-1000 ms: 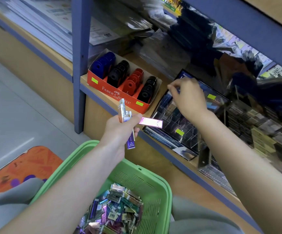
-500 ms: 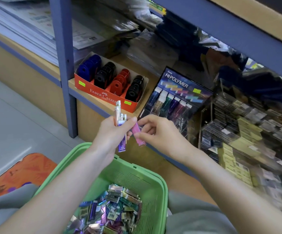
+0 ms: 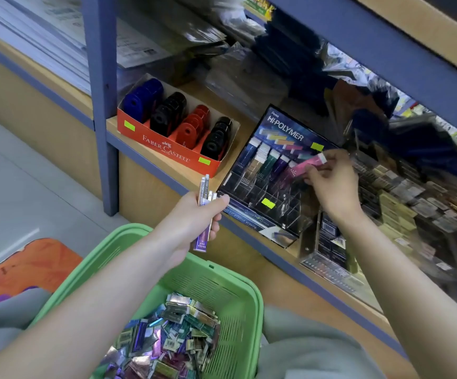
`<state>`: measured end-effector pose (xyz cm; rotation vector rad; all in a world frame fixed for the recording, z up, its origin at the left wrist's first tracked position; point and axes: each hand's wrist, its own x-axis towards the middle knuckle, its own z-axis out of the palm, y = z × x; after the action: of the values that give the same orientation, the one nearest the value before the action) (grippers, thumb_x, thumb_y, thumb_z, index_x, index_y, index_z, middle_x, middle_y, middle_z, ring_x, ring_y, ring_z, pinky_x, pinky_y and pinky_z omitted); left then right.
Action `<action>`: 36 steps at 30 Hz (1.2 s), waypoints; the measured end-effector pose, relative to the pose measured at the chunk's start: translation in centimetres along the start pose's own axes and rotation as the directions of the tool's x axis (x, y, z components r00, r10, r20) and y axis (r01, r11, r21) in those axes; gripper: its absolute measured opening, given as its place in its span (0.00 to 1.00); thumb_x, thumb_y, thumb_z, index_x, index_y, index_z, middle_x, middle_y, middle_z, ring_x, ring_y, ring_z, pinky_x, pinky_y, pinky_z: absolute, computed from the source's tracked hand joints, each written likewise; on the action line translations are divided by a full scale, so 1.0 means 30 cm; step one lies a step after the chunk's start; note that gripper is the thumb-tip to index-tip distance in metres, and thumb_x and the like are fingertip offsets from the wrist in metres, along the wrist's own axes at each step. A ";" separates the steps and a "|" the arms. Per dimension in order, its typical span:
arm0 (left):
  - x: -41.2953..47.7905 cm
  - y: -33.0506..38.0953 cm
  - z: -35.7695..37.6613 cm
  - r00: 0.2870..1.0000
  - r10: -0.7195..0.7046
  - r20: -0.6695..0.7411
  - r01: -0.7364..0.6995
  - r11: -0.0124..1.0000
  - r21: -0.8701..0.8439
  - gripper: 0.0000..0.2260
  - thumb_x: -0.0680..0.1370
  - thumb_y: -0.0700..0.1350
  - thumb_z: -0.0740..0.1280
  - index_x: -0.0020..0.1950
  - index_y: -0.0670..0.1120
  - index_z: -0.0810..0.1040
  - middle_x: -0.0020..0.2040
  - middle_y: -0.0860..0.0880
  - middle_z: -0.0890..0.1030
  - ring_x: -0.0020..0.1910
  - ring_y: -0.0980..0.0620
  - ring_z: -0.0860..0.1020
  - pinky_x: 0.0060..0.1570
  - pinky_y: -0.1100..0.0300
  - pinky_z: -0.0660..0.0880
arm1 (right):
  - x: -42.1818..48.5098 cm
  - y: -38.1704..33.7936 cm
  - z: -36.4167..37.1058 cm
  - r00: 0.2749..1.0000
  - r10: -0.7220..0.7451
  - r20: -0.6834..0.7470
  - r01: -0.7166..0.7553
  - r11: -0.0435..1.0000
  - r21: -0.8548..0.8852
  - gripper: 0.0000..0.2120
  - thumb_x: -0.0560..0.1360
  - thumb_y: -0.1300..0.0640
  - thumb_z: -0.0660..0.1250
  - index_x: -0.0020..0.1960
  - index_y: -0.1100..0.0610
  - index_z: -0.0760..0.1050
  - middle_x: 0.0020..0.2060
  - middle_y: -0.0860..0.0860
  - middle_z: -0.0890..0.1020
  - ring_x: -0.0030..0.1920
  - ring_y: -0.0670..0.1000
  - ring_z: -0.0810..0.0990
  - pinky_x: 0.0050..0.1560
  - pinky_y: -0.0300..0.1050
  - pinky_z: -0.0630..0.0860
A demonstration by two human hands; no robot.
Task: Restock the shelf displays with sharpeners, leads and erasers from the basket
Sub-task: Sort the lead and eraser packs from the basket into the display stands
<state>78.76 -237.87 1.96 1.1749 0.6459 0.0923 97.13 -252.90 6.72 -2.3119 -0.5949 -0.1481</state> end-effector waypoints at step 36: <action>-0.009 0.001 -0.001 0.994 0.051 0.092 -0.054 0.998 0.027 0.07 0.78 0.46 0.66 0.54 0.48 0.72 0.45 0.45 0.83 0.33 0.53 0.79 0.32 0.62 0.77 | -0.144 -0.135 0.115 0.980 -0.136 0.147 0.114 0.982 0.149 0.07 0.80 0.53 0.61 0.51 0.51 0.78 0.40 0.44 0.79 0.39 0.44 0.77 0.41 0.38 0.74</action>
<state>78.53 -237.94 2.10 1.2175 0.5378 0.0734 91.21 -249.62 5.60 -2.1635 -0.8056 0.0165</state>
